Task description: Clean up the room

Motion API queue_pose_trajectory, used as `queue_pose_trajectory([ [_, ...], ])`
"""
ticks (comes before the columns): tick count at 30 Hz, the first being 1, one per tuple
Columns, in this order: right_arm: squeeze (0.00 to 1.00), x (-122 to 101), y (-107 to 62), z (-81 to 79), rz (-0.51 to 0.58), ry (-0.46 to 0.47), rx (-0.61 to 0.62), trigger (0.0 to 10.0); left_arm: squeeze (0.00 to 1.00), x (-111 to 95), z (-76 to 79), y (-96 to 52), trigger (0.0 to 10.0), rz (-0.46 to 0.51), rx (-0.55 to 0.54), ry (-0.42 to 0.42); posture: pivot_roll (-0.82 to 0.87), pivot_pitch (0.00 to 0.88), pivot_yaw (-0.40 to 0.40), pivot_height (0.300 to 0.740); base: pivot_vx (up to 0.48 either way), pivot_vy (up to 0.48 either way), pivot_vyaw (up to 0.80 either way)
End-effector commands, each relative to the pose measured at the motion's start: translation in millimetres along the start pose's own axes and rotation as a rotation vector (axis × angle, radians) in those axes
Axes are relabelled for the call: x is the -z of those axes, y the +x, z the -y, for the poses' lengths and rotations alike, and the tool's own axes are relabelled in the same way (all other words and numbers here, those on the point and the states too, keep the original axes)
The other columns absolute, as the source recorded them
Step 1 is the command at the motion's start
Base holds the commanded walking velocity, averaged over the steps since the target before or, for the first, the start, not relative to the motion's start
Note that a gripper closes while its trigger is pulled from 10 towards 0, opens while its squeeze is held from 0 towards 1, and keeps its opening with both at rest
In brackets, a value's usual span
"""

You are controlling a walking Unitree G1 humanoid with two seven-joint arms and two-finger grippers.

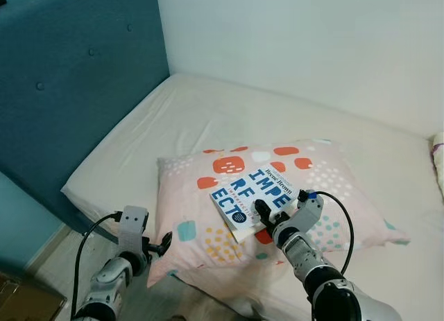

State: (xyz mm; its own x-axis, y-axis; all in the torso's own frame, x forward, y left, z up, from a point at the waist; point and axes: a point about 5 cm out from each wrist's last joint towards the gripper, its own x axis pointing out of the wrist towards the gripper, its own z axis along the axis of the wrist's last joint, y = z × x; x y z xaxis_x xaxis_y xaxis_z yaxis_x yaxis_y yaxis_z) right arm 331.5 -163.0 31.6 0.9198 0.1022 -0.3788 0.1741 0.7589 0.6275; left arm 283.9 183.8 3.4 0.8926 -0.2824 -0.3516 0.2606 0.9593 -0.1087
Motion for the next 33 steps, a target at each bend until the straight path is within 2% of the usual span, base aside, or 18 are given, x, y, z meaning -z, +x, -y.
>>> queue_pose_trajectory([
  [1, 0.00, 9, -2.1, 4.6, -0.030, 0.023, 0.028, 10.0, 0.00, 7, -3.5, -5.9, 10.0, -0.016, -0.002, 0.011, 0.22, 0.243, 0.020, 0.645, 0.000, 0.000, 0.00],
  [7, 0.00, 5, -1.0, 5.9, -0.034, 0.020, 0.084, 10.0, 0.00, 6, -5.7, -7.4, 10.0, -0.005, -0.003, 0.015, 0.22, 0.248, 0.019, 0.645, 0.000, 0.000, 0.00],
  [11, 0.00, 8, -3.6, 15.0, -0.060, -0.001, 0.168, 10.0, 0.00, 6, -4.8, -7.6, 10.0, -0.001, 0.001, 0.014, 0.22, 0.253, 0.017, 0.645, 0.000, 0.000, 0.00],
  [16, 0.00, 7, -6.1, 21.6, -0.038, 0.043, 0.191, 10.0, 0.00, 7, -3.5, -8.8, 10.0, 0.000, 0.006, 0.016, 0.23, 0.256, 0.020, 0.645, 0.000, 0.000, 0.00],
  [20, 0.00, -4, -3.7, 16.0, 0.038, 0.122, 0.117, 10.0, 0.00, 8, -4.9, -11.1, 10.0, 0.004, 0.008, 0.021, 0.24, 0.260, 0.024, 0.645, 0.000, 0.000, 0.00],
  [24, 0.00, -9, -2.4, 12.3, 0.065, 0.139, 0.081, 10.0, 0.00, 8, -6.0, -12.1, 10.0, 0.005, 0.007, 0.024, 0.25, 0.264, 0.027, 0.645, 0.000, 0.000, 0.00],
  [29, 0.00, -34, 4.0, -9.9, 0.162, 0.186, -0.094, 10.0, 0.00, 10, -6.5, -15.8, 10.0, 0.007, 0.016, 0.039, 0.27, 0.276, 0.032, 0.645, 0.000, 0.000, 0.00],
  [33, 0.00, -48, 6.0, -19.1, 0.204, 0.201, -0.155, 10.0, 0.00, 12, -4.1, -17.0, 10.0, 0.006, 0.026, 0.047, 0.27, 0.281, 0.033, 0.645, 0.000, 0.000, 0.00],
])
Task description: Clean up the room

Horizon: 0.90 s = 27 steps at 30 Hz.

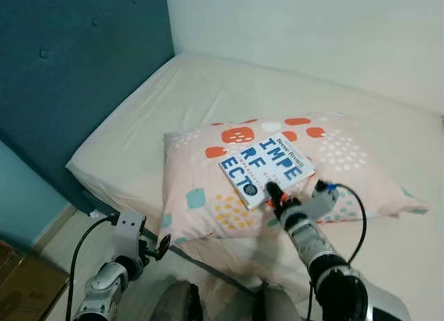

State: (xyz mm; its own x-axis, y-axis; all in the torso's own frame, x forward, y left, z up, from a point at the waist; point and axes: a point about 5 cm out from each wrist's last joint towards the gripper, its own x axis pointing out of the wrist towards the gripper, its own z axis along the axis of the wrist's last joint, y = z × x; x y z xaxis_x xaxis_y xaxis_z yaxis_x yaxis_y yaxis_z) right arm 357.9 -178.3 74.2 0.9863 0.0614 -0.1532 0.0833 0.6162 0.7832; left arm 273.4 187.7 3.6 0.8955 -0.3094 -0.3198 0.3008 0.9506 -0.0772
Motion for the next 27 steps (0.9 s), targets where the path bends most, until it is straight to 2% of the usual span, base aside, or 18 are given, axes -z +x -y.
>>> queue_pose_trajectory([
  [1, 0.00, 0, -0.6, 0.4, 0.011, 0.019, -0.012, 10.0, 0.00, 8, -2.6, -6.8, 10.0, -0.025, -0.001, 0.003, 0.27, 0.281, 0.033, 0.645, 0.000, 0.000, 0.00],
  [3, 0.00, -5, 1.3, -2.2, 0.020, 0.017, -0.017, 10.0, 0.00, 9, -1.6, -7.6, 10.0, -0.025, 0.003, 0.007, 0.27, 0.284, 0.035, 0.645, 0.000, 0.000, 0.00],
  [7, 0.00, -6, 0.4, 4.0, 0.004, -0.018, 0.057, 10.0, 0.00, 9, -1.4, -9.1, 10.0, -0.030, 0.010, 0.016, 0.28, 0.290, 0.038, 0.645, 0.000, 0.000, 0.00],
  [12, 0.00, -6, -0.7, 7.4, 0.008, -0.011, 0.086, 10.0, 0.00, 10, -1.9, -10.0, 10.0, -0.030, 0.010, 0.019, 0.28, 0.291, 0.037, 0.645, 0.000, 0.000, 0.00],
  [13, 0.00, -8, -1.1, 8.2, 0.027, 0.005, 0.086, 4.6, 0.00, 10, -3.1, -11.2, 10.0, -0.031, 0.007, 0.021, 0.29, 0.292, 0.036, 0.645, 0.000, 0.000, 0.00],
  [14, 0.00, -9, -0.9, 7.6, 0.044, 0.026, 0.072, 0.0, 0.00, 10, -4.3, -12.3, 10.0, -0.032, 0.004, 0.023, 0.29, 0.293, 0.037, 0.645, 0.000, 0.000, 0.00],
  [23, 0.00, -15, 2.9, -1.4, 0.069, 0.050, 0.014, 0.0, 0.00, 10, -3.3, -11.1, 10.0, -0.039, 0.000, 0.023, 0.27, 0.277, 0.031, 0.645, 0.000, 0.000, 0.00],
  [27, 0.00, -3, 2.1, -7.1, 0.030, 0.061, -0.070, 0.0, 0.00, 9, 2.2, -6.5, 10.0, -0.037, 0.011, 0.023, 0.26, 0.262, 0.027, 0.645, 0.000, 0.000, 0.00],
])
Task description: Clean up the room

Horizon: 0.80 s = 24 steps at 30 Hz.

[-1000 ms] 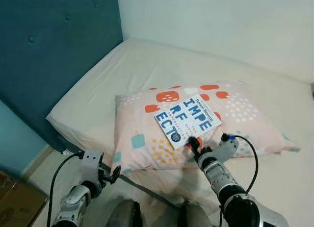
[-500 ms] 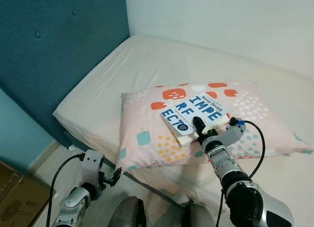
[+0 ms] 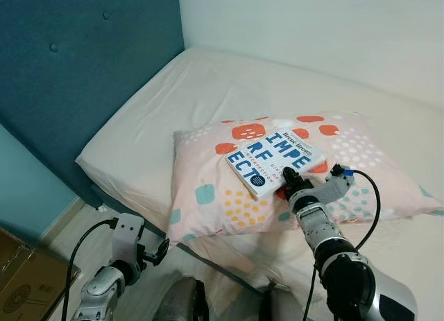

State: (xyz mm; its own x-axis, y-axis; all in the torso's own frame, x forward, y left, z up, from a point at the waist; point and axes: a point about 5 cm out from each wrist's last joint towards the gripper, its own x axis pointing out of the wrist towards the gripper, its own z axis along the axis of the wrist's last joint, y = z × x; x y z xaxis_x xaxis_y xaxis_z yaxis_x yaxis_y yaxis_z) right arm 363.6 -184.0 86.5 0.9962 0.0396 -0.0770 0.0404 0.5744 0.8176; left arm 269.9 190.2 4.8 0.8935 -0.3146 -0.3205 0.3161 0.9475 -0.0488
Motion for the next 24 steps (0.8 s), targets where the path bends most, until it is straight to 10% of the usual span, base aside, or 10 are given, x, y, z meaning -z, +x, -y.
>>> queue_pose_trajectory([
  [1, 0.00, 16, -3.2, -1.8, -0.062, 0.013, -0.056, 0.0, 0.00, 8, 4.9, -0.7, 10.0, -0.035, 0.007, -0.010, 0.25, 0.255, 0.025, 0.645, 0.000, 0.000, 0.00],
  [10, 0.00, 60, -24.9, -0.5, -0.215, 0.014, -0.280, 0.0, 0.00, 2, 8.9, 8.3, 10.0, -0.031, 0.007, -0.024, 0.22, 0.215, 0.022, 0.645, 0.000, 0.000, 0.00],
  [17, 0.00, 33, -25.5, 17.0, -0.083, -0.036, -0.170, 0.0, 0.00, -1, 14.0, 14.9, 10.0, -0.033, 0.016, -0.032, 0.17, 0.176, 0.024, 0.645, 0.000, 0.000, 0.00],
  [24, 0.00, -26, -30.7, 50.7, 0.082, -0.324, 0.175, 0.0, 0.00, -10, 25.5, 27.9, 10.0, -0.024, 0.033, -0.043, 0.14, 0.120, 0.009, 0.645, 0.000, 0.000, 0.00],
])
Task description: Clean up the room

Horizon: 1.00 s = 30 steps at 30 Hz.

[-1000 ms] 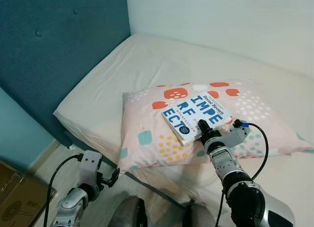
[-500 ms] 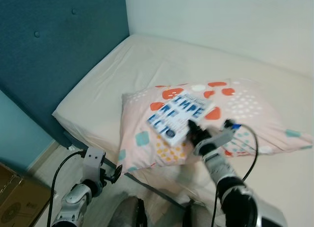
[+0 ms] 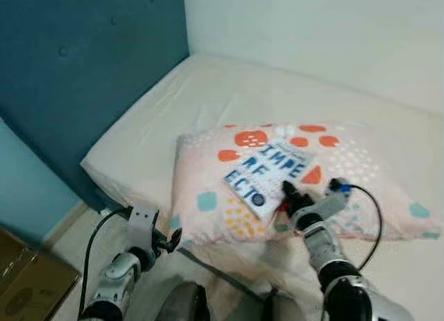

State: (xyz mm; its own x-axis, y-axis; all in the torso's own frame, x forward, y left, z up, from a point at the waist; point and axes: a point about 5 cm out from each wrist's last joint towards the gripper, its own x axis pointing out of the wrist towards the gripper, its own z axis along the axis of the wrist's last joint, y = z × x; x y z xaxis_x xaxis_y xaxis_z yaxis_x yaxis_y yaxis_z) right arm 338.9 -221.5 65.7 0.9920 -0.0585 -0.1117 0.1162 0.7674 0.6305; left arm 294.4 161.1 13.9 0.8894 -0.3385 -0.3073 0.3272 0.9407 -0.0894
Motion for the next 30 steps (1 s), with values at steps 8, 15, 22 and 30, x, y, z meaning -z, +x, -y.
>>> queue_pose_trajectory([
  [8, 0.00, -44, -19.5, 50.7, 0.171, -0.271, 0.399, 0.0, 0.00, -1, 8.2, 7.9, 10.0, -0.017, 0.001, -0.029, 0.12, 0.077, 0.007, 0.645, 0.000, 0.000, 0.00],
  [15, 1.00, -55, -32.9, 73.5, 0.191, -0.347, 0.603, 10.0, 0.00, -5, 10.2, 12.0, 10.0, -0.014, 0.003, -0.037, 0.11, 0.066, 0.014, 0.645, 0.000, 0.000, 0.00],
  [22, 1.00, -55, -37.4, 79.4, 0.198, -0.346, 0.693, 10.0, 0.00, -6, 13.4, 14.2, 10.0, -0.011, 0.009, -0.044, 0.10, 0.067, 0.016, 0.645, 0.000, 0.000, 0.00],
  [30, 0.28, -65, -42.5, 88.0, 0.207, -0.374, 0.777, 10.0, 0.00, -6, 14.4, 14.7, 10.0, -0.011, 0.011, -0.049, 0.10, 0.069, 0.014, 0.645, 0.000, 0.000, 0.00],
])
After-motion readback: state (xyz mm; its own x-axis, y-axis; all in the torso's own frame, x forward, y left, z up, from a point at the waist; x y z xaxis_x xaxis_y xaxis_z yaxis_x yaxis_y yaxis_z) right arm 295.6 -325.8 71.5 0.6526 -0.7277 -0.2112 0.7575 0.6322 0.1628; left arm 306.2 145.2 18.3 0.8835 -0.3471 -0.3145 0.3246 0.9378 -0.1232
